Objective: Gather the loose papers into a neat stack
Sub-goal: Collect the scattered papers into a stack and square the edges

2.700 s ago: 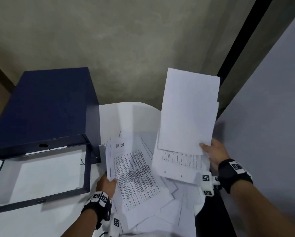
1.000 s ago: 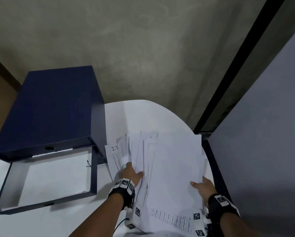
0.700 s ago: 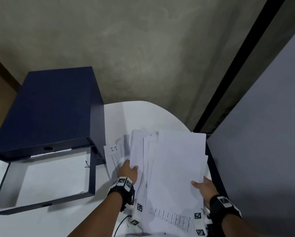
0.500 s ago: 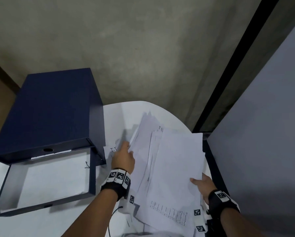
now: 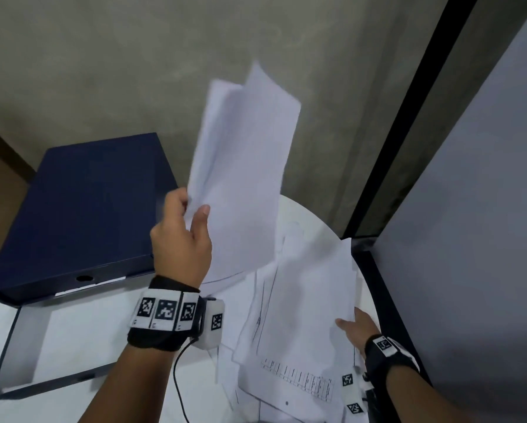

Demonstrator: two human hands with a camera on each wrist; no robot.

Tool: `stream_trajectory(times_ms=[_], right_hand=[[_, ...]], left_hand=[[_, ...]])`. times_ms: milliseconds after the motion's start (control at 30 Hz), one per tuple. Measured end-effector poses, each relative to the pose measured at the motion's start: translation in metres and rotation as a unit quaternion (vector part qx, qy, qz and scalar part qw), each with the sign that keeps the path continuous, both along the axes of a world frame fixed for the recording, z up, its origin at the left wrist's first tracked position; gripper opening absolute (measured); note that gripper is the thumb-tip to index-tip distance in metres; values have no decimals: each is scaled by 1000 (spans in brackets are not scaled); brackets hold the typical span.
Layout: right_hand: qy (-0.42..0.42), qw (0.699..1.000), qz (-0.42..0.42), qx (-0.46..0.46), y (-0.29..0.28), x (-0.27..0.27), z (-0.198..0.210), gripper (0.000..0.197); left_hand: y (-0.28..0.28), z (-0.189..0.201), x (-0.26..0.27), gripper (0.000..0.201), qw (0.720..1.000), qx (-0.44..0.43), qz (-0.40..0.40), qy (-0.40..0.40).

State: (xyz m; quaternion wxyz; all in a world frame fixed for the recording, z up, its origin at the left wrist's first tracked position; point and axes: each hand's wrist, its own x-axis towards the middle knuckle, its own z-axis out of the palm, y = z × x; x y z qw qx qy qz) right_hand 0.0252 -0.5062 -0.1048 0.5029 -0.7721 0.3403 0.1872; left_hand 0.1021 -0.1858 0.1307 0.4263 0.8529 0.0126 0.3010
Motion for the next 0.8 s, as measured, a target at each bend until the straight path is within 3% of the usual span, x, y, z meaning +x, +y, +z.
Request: stream_trajectory(times_ms=[67,133,200,300,433,467,567,600,700,800], right_hand=[[-8,1000,-15,19,-1,-2,1,43],[-14,999,-28,38,-3,-5,1,48],[-36,996,-37,76,-5,-10,0,34],[-46,986,-69,146,-6,-16,5,37],[34,975,-127,177,-12,-17,-2,91],[53,971,-127,195,-12,-19,2,91],[21,978,-52,203,0,-26,19,46],[-2,982,-21,187,1,-28,17,40],[-37,991,-16,131,0,-30,9,35],[-39,991,-43,118,-18,-30,6,44]], left_hand=[[-7,5,0,25,994,-108,-8,14],[-17,-7,3,28,978,-194,-22,79],[-29,-37,3,29,959,-213,-41,183],[-44,-99,-6,38,934,-116,-72,330],[-58,-176,-27,48,866,-11,-128,483],[-62,-188,-31,50,850,16,-141,507],[-73,-208,-41,51,827,67,-174,531],[-76,-212,-44,52,821,71,-184,535],[-81,-223,-45,46,821,76,-221,521],[-66,-227,-30,34,869,104,-166,456]])
